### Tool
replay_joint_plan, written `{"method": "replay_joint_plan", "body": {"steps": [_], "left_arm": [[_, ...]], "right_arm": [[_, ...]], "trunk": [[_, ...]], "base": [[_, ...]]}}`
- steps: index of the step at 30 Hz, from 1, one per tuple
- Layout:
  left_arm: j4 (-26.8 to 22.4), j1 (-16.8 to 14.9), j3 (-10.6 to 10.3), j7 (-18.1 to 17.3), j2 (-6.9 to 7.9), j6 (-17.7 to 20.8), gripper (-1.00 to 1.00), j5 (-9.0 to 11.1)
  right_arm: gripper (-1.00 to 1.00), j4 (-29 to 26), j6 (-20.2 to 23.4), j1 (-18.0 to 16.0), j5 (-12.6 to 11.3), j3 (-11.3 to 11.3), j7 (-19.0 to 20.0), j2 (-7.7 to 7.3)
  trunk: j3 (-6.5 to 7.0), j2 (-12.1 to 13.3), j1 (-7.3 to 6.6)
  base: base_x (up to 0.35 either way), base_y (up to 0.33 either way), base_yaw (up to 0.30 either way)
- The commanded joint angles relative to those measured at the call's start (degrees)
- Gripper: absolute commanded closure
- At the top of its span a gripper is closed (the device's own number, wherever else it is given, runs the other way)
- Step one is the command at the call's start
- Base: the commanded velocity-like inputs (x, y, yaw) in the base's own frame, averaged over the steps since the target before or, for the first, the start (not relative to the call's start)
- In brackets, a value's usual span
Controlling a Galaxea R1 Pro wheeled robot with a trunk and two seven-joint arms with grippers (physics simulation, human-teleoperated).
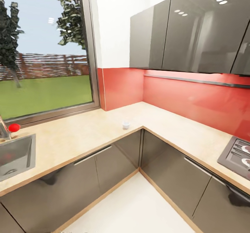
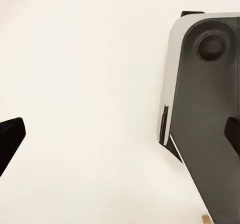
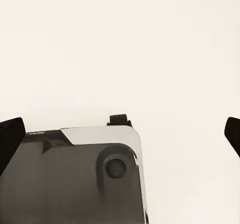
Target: Set up a coffee station on the kitchen countertop: keep the coffee maker on the countertop, move the bottle of coffee from the kitchen shelf to the counter next to the coffee maker, place a paper coffee filter on top of the coffee maker, put the saucer next to the coffee maker with the coffee cup on the saucer, and place the electric kettle next to the coffee maker.
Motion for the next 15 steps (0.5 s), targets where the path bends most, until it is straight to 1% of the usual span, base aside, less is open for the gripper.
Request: {"method": "replay_joint_plan", "body": {"steps": [1, 11, 15], "left_arm": [[-0.07, 0.0, 0.37, 0.03, -0.05, -0.09, -1.0, -0.62], [-0.08, 0.0, 0.76, 0.07, 0.12, -0.59, -1.0, -0.63], [-0.08, 0.0, 0.52, 0.08, -0.04, -0.6, -1.0, -0.62]], "right_arm": [[-1.0, 0.07, -0.23, -0.05, 0.14, -0.39, -0.03, 0.0], [-1.0, 0.07, -0.23, -0.05, 0.18, -0.42, -0.03, 0.0], [-1.0, 0.07, -0.23, -0.05, 0.17, -0.4, -0.03, 0.0]], "trunk": [[-0.1, -0.1, 0.03], [-0.1, -0.1, 0.03], [-0.1, -0.1, 0.03]], "base": [[0.0, -0.017, 0.279], [0.0, -0.197, 0.279], [0.0, -0.052, 0.279]]}}
